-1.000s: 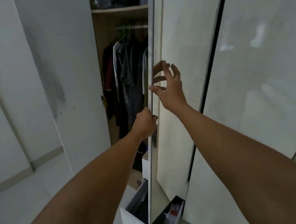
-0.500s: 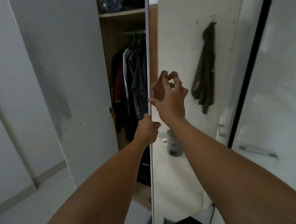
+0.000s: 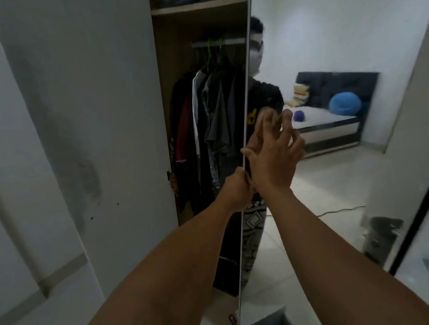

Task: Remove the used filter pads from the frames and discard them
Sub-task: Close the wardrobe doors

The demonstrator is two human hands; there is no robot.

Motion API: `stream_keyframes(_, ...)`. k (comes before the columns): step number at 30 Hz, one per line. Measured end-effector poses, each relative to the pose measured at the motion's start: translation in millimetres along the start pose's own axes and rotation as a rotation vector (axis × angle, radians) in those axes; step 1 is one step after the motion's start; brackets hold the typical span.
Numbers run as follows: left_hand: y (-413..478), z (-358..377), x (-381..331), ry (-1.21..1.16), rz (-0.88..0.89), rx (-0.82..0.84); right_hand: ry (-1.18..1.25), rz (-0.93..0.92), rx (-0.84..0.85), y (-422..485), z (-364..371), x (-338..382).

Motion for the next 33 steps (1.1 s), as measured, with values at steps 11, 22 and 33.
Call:
stream_keyframes(11,62,-2,20,-0.157,0.1,0.057,-0.113,0.068,-0.074,36,49,4)
stream_keyframes(22,131,21,43,-0.324,0.176,0.208,-0.171,0.191,-0.168,70,89,-5)
stream_keyframes(33,160,21,67,-0.268,0.169,0.237,-0.133,0.29,-0.072,81,131,9)
Point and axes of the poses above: each hand's wrist, its own y-axis towards the middle knuckle, its own z-axis out of the palm, x = y × z, the point moved 10 cm from there along y, towards the middle knuckle, and after that the axes turned 5 degrees about z, right-handed, at the moved point
